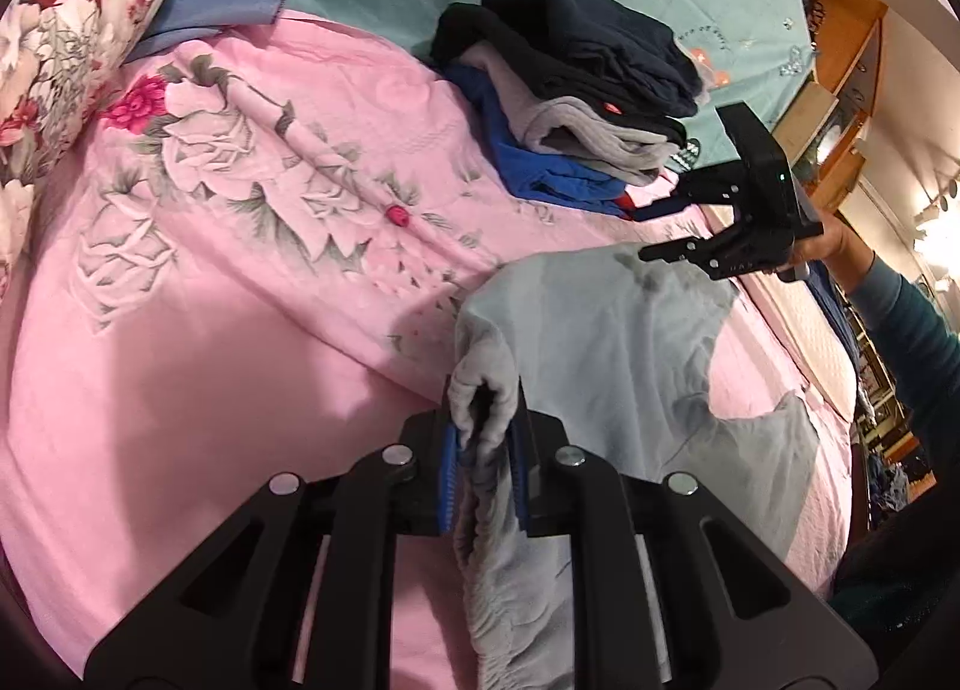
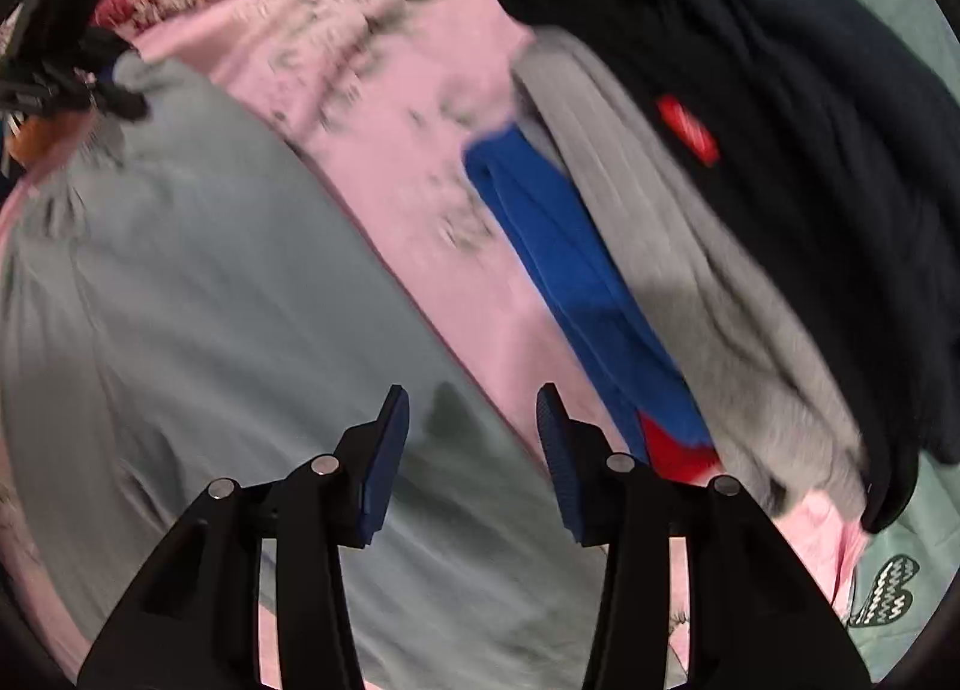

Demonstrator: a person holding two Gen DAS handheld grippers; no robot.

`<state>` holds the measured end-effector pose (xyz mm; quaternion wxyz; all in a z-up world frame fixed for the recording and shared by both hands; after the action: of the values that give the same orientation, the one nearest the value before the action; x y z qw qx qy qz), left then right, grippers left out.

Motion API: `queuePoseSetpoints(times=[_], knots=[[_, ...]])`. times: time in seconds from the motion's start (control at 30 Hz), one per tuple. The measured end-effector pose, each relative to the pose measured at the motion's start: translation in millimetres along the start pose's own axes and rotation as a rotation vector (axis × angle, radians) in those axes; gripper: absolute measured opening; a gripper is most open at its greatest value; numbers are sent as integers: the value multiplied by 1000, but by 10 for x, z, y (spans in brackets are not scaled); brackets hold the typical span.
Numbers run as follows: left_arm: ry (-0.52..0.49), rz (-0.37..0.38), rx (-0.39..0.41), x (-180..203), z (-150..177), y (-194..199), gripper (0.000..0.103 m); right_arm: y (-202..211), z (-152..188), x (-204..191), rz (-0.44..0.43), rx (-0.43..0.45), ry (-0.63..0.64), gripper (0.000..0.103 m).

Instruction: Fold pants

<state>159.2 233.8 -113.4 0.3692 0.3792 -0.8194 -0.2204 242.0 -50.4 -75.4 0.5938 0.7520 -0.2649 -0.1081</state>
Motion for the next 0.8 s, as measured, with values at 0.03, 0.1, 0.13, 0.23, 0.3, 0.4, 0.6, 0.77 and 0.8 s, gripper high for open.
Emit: queuePoseSetpoints(times=[0.03, 0.1, 0.13, 0.23, 0.3, 0.4, 0.6, 0.77, 0.8], knots=[[9, -10, -1, -16, 1, 2, 14, -31, 39, 39, -7, 7, -15, 45], [17, -24, 0, -21, 18, 19, 14, -73, 69, 92, -13, 26, -36, 45], [18, -30, 0, -20, 24, 26, 14, -95, 75, 112, -26, 29, -44, 45], [16, -49, 4, -16, 35, 50, 14, -181, 98, 154, -56, 18, -55, 45], [16, -47, 7, -5, 29, 58, 14, -243, 103, 167, -86, 3, -58, 45], [8, -48, 16, 23, 11, 40, 14, -260, 93, 210, -133, 11, -86, 41], [33, -69, 14, 28, -29, -103, 14, -196, 43, 60, -82, -11, -16, 3], [39, -100, 25, 55, -20, -85, 13, 50, 75, -32, -6, -1, -24, 2], [38, -100, 34, 63, -19, -46, 13, 145, 93, -60, 2, 13, -26, 2]])
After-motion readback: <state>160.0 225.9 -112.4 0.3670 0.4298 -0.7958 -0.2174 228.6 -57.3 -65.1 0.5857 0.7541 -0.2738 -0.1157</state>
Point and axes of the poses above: each gripper's, at about its wrist camera, not at the fingertips, and y roughly against the way its jaws point, x to its right, z to its underside, the point moved 2 cm from there along -y, roughly the way its jaws point, and after that the axes turned 1 degree about -z, right-handed, at the moved point
